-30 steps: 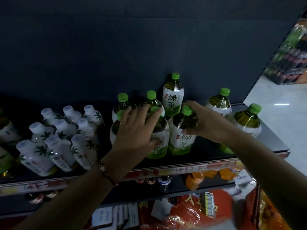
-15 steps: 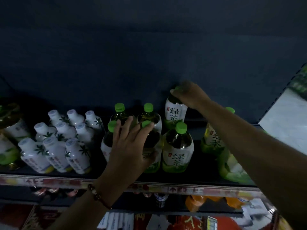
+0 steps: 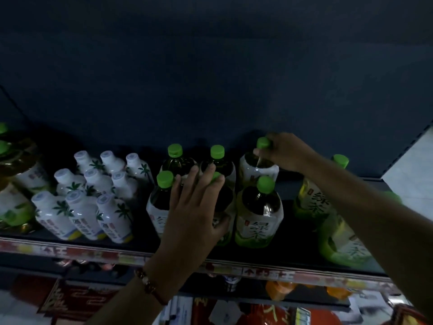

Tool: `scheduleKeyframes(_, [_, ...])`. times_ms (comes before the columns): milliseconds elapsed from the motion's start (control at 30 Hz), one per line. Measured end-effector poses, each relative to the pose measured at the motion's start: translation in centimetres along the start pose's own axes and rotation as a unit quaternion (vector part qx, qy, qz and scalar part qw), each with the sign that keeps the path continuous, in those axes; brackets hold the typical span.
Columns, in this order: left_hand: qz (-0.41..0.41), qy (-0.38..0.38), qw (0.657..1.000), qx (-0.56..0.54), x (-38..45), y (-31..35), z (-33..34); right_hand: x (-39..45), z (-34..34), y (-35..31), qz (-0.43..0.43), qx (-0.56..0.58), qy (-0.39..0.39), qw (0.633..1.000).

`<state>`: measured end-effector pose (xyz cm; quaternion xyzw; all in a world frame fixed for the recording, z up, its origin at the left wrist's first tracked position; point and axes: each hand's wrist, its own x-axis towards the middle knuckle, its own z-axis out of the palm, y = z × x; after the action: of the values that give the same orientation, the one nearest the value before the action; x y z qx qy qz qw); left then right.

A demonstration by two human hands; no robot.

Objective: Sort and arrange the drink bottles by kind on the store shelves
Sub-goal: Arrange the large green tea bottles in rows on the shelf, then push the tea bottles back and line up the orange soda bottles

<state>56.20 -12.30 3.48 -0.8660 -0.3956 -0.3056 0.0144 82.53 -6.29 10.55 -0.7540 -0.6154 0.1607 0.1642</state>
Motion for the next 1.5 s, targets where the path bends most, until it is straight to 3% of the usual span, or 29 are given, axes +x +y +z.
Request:
scheduleKeyframes(367, [-0.014,-0.020,1.000,-0.010,0.1,-0.1,-0.1,-4.3,1.2,-1.1,-0.013,0.065,0.034,0.997])
scheduleKeyframes(533, [-0.014,-0.028,0.999,-0.007,0.2,0.0,-0.4,-8.4,0.1,-1.1,-0.030,0.201,0.010,0.979])
scheduleKeyframes(667, [-0.009,-0.052,0.998,-0.029,0.1,0.1,-0.6,-12.2,1.4,-0.8,-0.102,0.103,-0.068,0.987])
scheduleKeyframes(800, [-0.005,-0.051,0.998,-0.048,0.1,0.4,-0.6,-12.4,3.0,-0.5,-0.096,0.062,0.007,0.993])
scheduleKeyframes(933, [-0.007,-0.051,0.998,-0.046,0.1,0.3,-0.5,-13.1,2.3,-0.5,-0.107,0.122,-0.019,0.987])
scheduleKeyframes(1000, [-0.003,-0.052,0.998,-0.046,0.1,0.3,-0.6,-13.2,1.0,-0.1,-0.086,0.175,0.069,0.978])
scheduleKeyframes(1067, [0.002,-0.046,0.998,-0.029,0.1,0.2,-0.6,-11.7,-0.3,1.7,-0.020,0.063,0.229,0.971])
scheduleKeyframes(1100, [0.004,-0.045,0.999,-0.015,0.1,0.2,-0.7,-10.7,-1.2,2.8,0.043,0.003,0.249,0.967])
scheduleKeyframes(1167, [0.005,-0.041,0.999,0.022,0.3,0.0,-1.0,-8.3,-3.1,4.5,0.197,-0.040,0.156,0.967])
scheduleKeyframes(1233, [0.007,-0.027,0.999,0.046,0.3,-0.2,-1.4,-6.5,-4.2,5.2,0.252,-0.087,0.051,0.962])
scheduleKeyframes(1333, [0.001,0.007,0.999,0.052,0.3,-0.7,-2.3,-4.8,-5.0,5.4,0.211,-0.130,0.044,0.968])
scheduleKeyframes(1500, [-0.036,0.021,0.998,0.056,0.5,-2.9,-3.0,-3.4,-5.0,4.8,0.162,-0.078,0.092,0.979])
